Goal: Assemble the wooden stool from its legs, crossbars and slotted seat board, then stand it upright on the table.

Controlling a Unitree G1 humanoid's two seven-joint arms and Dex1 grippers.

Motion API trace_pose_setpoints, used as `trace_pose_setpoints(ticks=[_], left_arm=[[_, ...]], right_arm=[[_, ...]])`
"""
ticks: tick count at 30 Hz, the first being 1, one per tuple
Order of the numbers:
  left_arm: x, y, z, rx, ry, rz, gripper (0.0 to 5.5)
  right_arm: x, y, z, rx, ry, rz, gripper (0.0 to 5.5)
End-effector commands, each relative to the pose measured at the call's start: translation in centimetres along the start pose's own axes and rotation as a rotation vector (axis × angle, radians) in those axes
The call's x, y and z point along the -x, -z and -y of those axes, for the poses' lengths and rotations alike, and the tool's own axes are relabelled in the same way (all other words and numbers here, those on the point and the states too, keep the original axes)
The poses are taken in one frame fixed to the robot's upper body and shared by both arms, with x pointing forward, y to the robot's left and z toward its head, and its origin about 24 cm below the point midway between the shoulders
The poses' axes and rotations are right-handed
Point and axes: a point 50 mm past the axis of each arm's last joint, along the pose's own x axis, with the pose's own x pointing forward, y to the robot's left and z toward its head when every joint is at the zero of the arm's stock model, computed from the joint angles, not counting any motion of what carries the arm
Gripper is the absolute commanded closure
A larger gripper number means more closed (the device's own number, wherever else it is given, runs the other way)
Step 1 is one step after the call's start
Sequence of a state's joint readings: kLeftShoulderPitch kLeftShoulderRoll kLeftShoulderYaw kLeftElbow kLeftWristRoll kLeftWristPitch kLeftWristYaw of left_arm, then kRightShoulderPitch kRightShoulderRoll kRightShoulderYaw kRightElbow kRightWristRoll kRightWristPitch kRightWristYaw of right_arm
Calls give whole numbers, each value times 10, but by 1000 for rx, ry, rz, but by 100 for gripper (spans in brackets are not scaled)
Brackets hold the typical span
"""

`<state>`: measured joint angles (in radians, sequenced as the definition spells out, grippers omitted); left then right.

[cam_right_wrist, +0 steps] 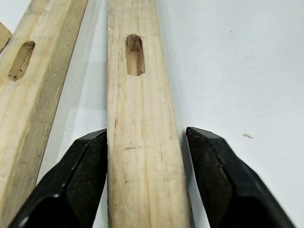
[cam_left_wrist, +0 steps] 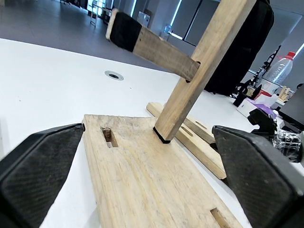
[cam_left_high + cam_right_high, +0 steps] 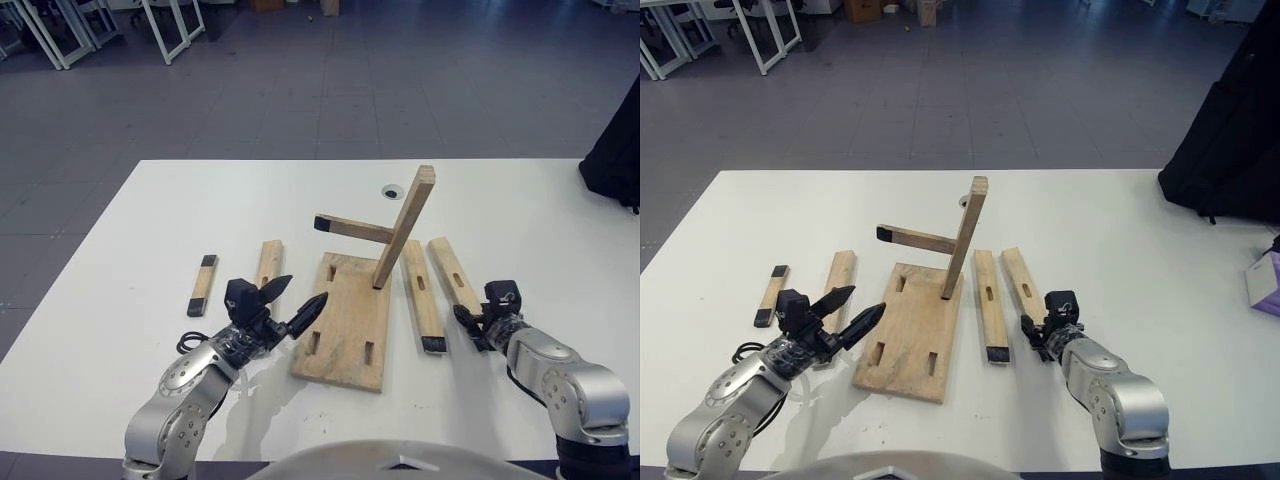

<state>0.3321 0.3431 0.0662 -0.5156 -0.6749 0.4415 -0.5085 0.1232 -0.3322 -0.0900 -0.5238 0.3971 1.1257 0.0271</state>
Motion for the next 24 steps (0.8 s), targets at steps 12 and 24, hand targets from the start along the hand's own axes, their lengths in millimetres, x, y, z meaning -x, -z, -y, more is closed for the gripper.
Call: trace_pose_setpoints(ticks=[12,24], left_arm=[[-29,-25,-12,9,12,162,53],[-7,-59,35,417,665,303,0]], right_arm=[[4,-126,32,-361,-330,851,350],[70,-92,-68,67,-1406,640,350]])
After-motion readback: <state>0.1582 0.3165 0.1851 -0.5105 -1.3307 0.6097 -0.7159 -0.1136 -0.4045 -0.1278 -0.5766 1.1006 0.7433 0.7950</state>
